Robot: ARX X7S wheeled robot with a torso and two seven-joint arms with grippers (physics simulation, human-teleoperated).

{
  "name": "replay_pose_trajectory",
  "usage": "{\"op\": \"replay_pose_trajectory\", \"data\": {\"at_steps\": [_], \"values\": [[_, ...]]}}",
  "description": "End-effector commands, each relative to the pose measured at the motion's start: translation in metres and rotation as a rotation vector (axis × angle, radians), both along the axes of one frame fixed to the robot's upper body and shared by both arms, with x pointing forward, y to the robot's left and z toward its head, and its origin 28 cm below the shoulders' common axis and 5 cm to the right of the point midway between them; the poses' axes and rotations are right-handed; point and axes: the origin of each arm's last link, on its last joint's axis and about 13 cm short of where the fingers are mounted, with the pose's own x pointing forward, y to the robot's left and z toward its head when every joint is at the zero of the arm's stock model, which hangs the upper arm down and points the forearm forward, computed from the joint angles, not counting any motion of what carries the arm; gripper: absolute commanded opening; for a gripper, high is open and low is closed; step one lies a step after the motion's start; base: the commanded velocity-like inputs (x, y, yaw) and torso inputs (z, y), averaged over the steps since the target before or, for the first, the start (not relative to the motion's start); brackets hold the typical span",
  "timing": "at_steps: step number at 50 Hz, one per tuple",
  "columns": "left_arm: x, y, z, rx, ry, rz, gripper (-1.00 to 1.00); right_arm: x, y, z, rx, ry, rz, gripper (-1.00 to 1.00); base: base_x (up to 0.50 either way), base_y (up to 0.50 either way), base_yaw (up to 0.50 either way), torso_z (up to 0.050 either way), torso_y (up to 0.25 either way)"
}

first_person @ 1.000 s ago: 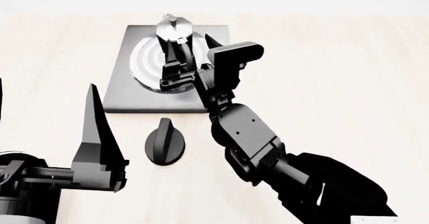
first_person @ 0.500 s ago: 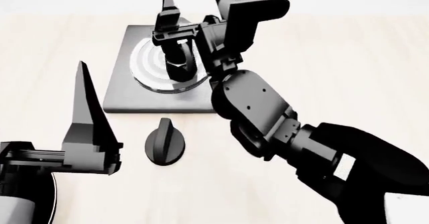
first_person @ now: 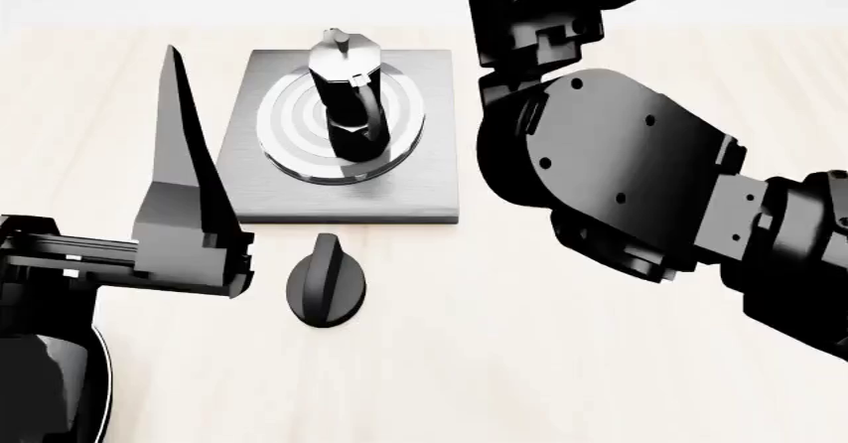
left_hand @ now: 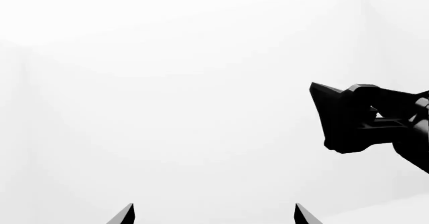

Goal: Turn on the stove and put the moka pot on it.

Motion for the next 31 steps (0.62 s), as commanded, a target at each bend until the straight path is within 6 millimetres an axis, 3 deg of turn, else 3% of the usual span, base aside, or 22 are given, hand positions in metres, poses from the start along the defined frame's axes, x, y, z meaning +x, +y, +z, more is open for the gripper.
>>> {"op": "replay_pose_trajectory", "data": {"at_steps": [1, 16, 31], "values": [[0.000, -0.002, 0.011, 0.029, -0.033, -0.015, 1.00, -0.041, -0.017, 0.016, 0.008, -0.139, -0.036, 1.00, 0.00, 0.00, 0.00, 0.000, 0.000], [-0.009, 0.000, 0.023, 0.072, -0.076, -0.006, 1.00, -0.086, -0.057, 0.032, 0.041, -0.194, -0.102, 1.00, 0.00, 0.00, 0.00, 0.000, 0.000], [-0.013, -0.002, 0.030, 0.100, -0.103, -0.029, 1.00, -0.106, -0.090, 0.026, 0.044, -0.198, -0.173, 1.00, 0.00, 0.00, 0.00, 0.000, 0.000]]}}
